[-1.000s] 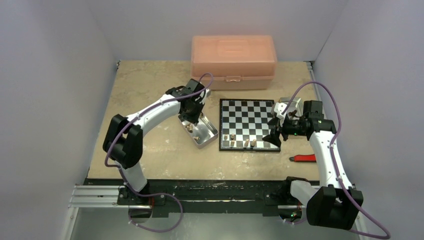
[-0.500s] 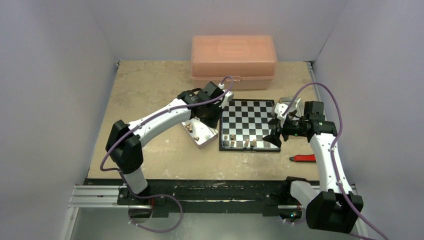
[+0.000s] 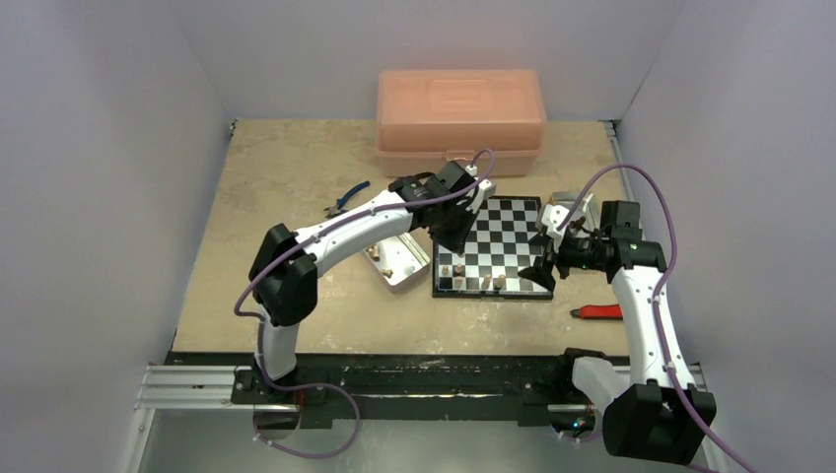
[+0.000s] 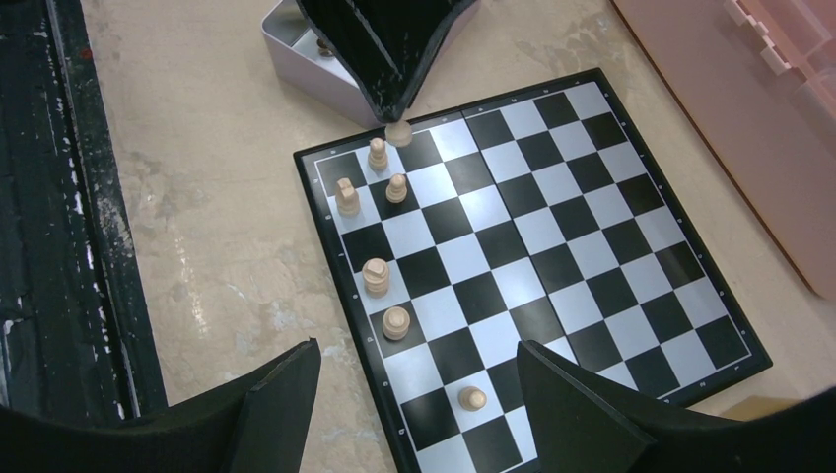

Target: Set up the chess pieces on the board

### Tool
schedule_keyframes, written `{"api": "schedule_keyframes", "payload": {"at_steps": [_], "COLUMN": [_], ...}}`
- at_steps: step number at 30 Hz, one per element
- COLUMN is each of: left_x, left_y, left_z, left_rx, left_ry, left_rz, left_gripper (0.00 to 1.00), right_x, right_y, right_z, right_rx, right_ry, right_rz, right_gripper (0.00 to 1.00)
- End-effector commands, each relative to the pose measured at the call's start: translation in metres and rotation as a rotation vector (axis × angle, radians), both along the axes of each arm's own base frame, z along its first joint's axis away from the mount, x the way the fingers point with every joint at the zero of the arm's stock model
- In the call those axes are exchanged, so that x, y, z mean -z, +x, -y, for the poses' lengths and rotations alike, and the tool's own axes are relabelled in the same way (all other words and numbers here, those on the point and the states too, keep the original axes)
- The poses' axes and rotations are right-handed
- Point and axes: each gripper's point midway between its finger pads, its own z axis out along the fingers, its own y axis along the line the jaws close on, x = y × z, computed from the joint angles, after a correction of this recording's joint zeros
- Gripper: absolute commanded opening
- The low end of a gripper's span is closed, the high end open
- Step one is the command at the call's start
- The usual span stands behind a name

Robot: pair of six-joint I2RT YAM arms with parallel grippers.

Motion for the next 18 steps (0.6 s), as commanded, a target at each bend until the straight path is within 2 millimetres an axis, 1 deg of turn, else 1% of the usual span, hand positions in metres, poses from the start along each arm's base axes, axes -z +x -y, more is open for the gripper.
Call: {"api": "schedule_keyframes", "payload": {"at_steps": [1,5,8,18], "left_x": [-0.015,-0.009,-0.002,0.023], "left_y": [0.003,0.001,0.001,0.003], "left_z": [0.029,0.040,0.043,0.047], "left_rx": [0.007,0.017,0.018,0.015], "left_ry": [-0.086,-0.087,-0.074,-0.012], "left_rz": [0.002,-0.010,-0.018,-0.036], "left_gripper": [0.00,0.00,0.00,0.00], "right_x": [-0.014,-0.013,-0.014,-0.014], "right_y": [0.000,0.000,0.000,0.000], "right_z": [-0.003,-0.003,-0.003,-0.003], "right_rx": [-0.018,-0.018,-0.019,-0.021], "right_ry": [0.014,0.014,0.014,0.014], "right_rz": [0.048,0.046,0.048,0.047], "right_gripper": [0.77,0.77,0.77,0.77]}}
